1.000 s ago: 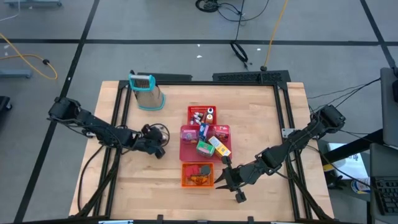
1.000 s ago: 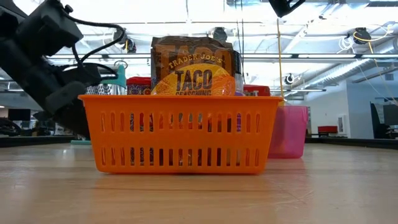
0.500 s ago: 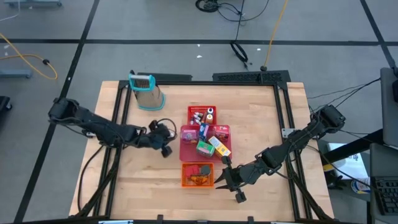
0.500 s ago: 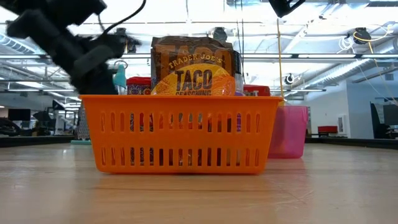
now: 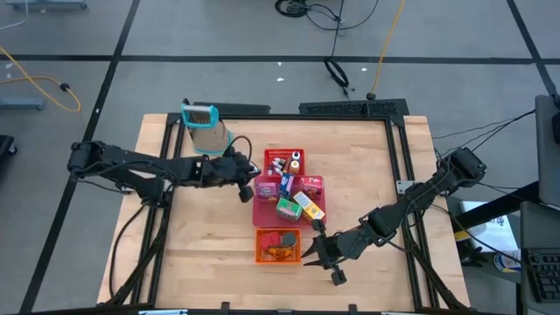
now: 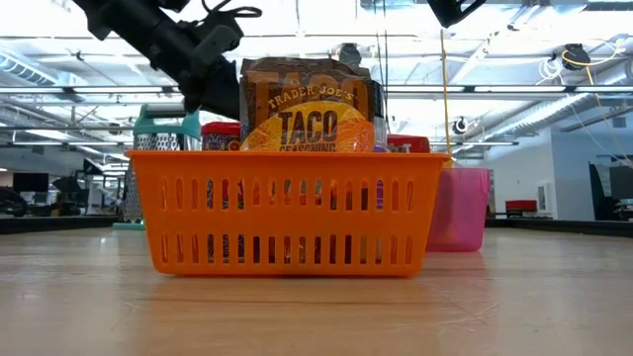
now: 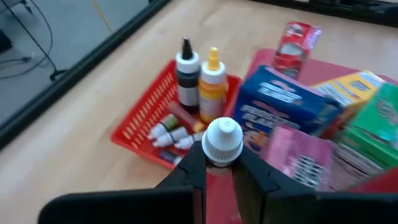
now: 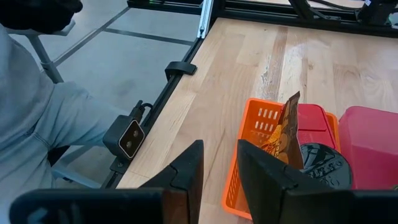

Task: Pick & Place Kitchen Items
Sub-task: Put the bottom small black food coloring bottle into the red bin

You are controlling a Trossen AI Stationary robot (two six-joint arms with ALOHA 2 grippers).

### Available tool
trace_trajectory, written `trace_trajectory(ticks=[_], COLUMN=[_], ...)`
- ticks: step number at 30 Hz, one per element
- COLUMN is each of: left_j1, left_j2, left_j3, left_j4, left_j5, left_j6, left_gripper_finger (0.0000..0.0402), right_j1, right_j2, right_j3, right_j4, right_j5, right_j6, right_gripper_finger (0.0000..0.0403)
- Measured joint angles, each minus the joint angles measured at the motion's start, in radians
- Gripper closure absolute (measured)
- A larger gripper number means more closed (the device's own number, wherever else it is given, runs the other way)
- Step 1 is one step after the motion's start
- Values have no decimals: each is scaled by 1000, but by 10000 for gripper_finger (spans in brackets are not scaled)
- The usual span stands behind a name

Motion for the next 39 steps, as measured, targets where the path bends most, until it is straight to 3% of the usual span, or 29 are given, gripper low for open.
trace_trajectory(ticks=[6, 11, 20, 29, 39], left_j1=[88, 133, 199, 226, 226], left_j2=[12, 84, 225, 311, 358], left_j3=[0, 1, 0, 42, 71], left_j4=[56, 185, 286, 321, 354], left_j5=[60, 150, 209, 258, 231], left_j6=[22, 50, 51, 51, 48], left_gripper_finger=[364, 365, 361, 360, 358], right_j1=[0, 0, 0, 0, 0], right_j2=[0, 0, 0, 0, 0], right_j3=[0, 0, 0, 0, 0], right_j4=[0, 0, 0, 0, 0], right_j5=[0, 0, 0, 0, 0], right_j6=[0, 0, 0, 0, 0], right_gripper_finger=[314, 314, 314, 314, 314])
